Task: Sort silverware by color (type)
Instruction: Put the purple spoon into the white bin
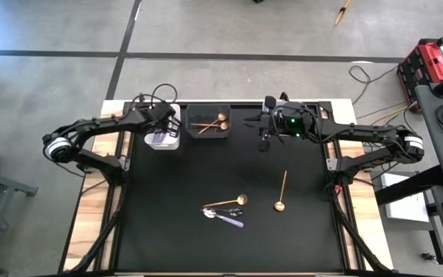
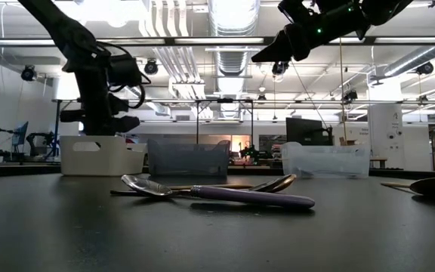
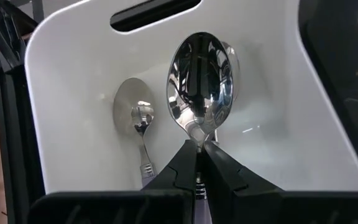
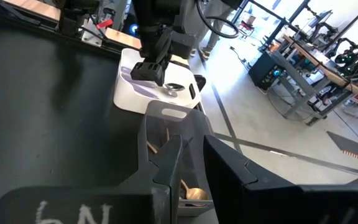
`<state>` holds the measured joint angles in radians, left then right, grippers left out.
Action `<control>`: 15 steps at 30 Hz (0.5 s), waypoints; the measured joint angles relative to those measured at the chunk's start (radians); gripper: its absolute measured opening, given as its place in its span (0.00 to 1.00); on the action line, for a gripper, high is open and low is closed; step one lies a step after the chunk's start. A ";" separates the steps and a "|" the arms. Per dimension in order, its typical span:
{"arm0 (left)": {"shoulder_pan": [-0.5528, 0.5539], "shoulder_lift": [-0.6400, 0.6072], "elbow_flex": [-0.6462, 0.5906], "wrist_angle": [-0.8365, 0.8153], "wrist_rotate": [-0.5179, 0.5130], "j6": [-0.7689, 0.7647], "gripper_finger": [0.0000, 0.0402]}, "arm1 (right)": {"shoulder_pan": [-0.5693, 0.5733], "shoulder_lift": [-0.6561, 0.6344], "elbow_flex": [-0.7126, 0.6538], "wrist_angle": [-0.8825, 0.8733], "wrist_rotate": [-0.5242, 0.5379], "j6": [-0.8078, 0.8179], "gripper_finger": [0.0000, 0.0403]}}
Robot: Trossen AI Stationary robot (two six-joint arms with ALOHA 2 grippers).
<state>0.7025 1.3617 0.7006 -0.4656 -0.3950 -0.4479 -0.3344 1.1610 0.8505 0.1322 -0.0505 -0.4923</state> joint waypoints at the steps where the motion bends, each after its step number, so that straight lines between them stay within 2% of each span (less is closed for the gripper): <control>1: 0.000 0.000 -0.005 0.002 0.000 -0.004 0.00 | 0.000 0.000 0.000 0.000 0.000 0.000 0.15; 15: 0.000 0.000 -0.010 0.008 -0.012 -0.007 0.00 | 0.000 0.000 0.000 0.003 0.000 -0.006 0.15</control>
<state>0.7025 1.3617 0.6907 -0.4576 -0.4068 -0.4547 -0.3344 1.1610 0.8505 0.1356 -0.0505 -0.4984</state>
